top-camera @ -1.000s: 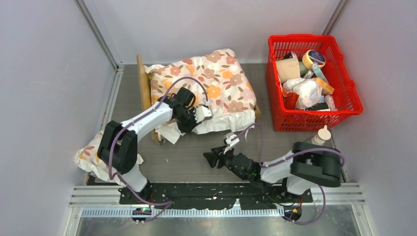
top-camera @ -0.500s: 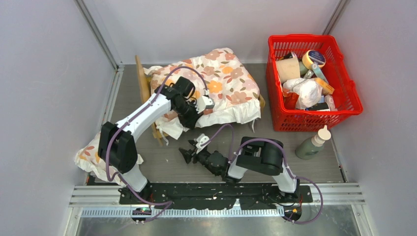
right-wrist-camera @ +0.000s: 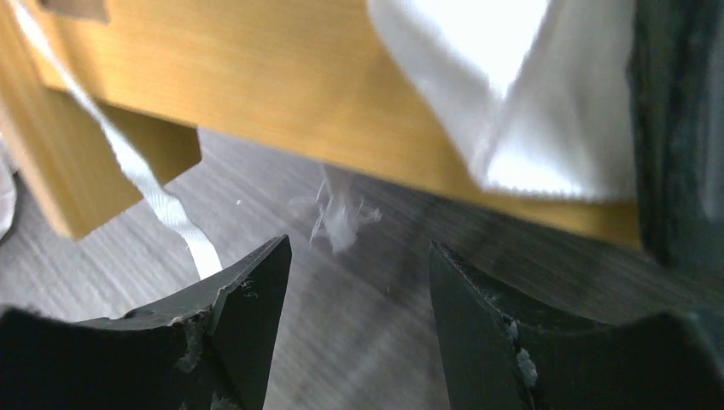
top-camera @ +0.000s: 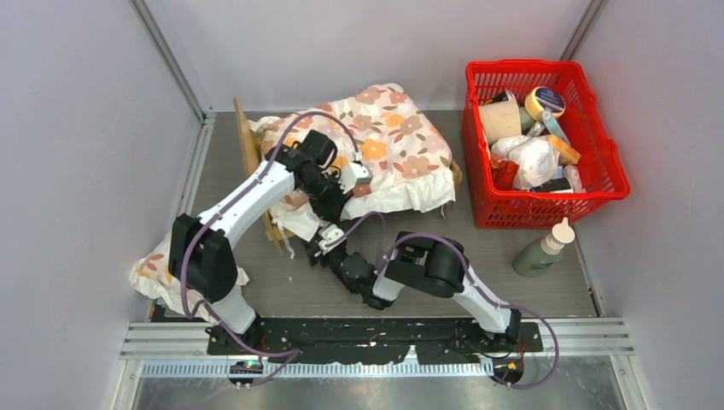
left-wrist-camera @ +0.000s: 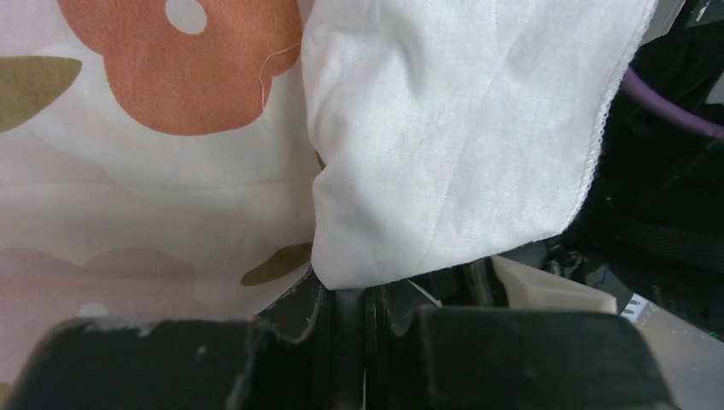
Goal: Set up the pet bed
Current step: Tie the ropes to the bed frame.
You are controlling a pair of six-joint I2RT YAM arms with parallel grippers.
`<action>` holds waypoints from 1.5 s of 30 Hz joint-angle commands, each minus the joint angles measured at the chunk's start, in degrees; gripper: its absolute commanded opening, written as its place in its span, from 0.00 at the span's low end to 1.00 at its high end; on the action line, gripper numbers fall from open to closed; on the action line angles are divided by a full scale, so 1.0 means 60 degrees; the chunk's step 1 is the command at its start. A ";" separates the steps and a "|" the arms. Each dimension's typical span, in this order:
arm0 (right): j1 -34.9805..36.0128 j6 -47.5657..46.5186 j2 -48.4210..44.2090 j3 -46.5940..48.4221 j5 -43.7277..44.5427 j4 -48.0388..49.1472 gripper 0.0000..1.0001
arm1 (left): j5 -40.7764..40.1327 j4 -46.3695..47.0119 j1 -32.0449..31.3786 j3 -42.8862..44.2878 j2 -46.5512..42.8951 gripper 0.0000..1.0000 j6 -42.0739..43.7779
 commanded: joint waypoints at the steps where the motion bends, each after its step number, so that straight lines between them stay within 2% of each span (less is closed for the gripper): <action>1: -0.0247 -0.0431 0.0273 0.0771 -0.0354 0.1311 0.66 | 0.0808 0.0456 0.0060 0.0601 -0.0976 0.00 -0.0410; 8: -0.0493 -0.0508 0.0435 0.1223 -0.0938 0.1318 0.61 | 0.0840 0.0600 0.0060 0.0485 -0.1071 0.00 -0.0523; 10: -0.0513 -0.0551 0.0380 0.1203 -0.1233 0.1325 0.44 | 0.0859 0.0652 0.0064 0.0468 -0.1061 0.00 -0.0570; 11: -0.0518 -0.0568 0.0343 0.1173 -0.1507 0.1329 0.24 | 0.0869 0.0654 0.0060 0.0483 -0.1040 0.00 -0.0587; 13: -0.0522 -0.0508 0.0231 0.1050 -0.1927 0.1325 0.07 | 0.0893 0.0681 0.0064 0.0524 -0.1017 0.00 -0.0619; 15: -0.0511 -0.0156 0.0094 0.0755 -0.2054 0.1332 0.05 | 0.0911 0.0797 0.0060 0.0515 -0.1028 0.00 -0.0694; 19: -0.0220 0.0538 -0.0300 -0.0454 -0.1397 0.1325 0.05 | 0.0872 0.0949 0.0060 0.0581 -0.0946 0.00 -0.0734; 29: 0.0909 0.0632 -0.0749 -0.1886 -0.0045 0.1332 0.05 | 0.0724 0.0914 0.0069 0.0694 -0.0834 0.00 -0.0689; 34: 0.1600 0.0249 -0.1499 -0.2510 0.0136 0.1311 0.05 | 0.0498 0.1505 0.0061 0.0090 -0.0784 0.00 -0.1002; 35: 0.1631 0.0226 -0.1592 -0.2606 0.0091 0.1294 0.05 | 0.0549 0.1645 0.0060 -0.0033 -0.0793 0.02 -0.1082; 37: 0.1657 0.0234 -0.1871 -0.2703 0.0044 0.1282 0.05 | 0.0622 0.2027 0.0060 -0.0364 -0.0884 0.17 -0.1286; 41: 0.1661 0.0186 -0.2419 -0.2708 -0.0058 0.0969 0.05 | 0.0624 0.2891 0.0071 -0.0949 -0.1219 0.38 -0.1827; 43: 0.1652 0.0343 -0.2637 -0.2668 -0.0058 0.0716 0.05 | 0.0551 0.3042 0.0035 -0.1018 -0.1356 0.44 -0.1920; 45: 0.1647 0.0555 -0.2718 -0.2700 -0.0076 0.0642 0.05 | 0.0442 0.3155 0.0007 -0.1013 -0.1466 0.45 -0.2003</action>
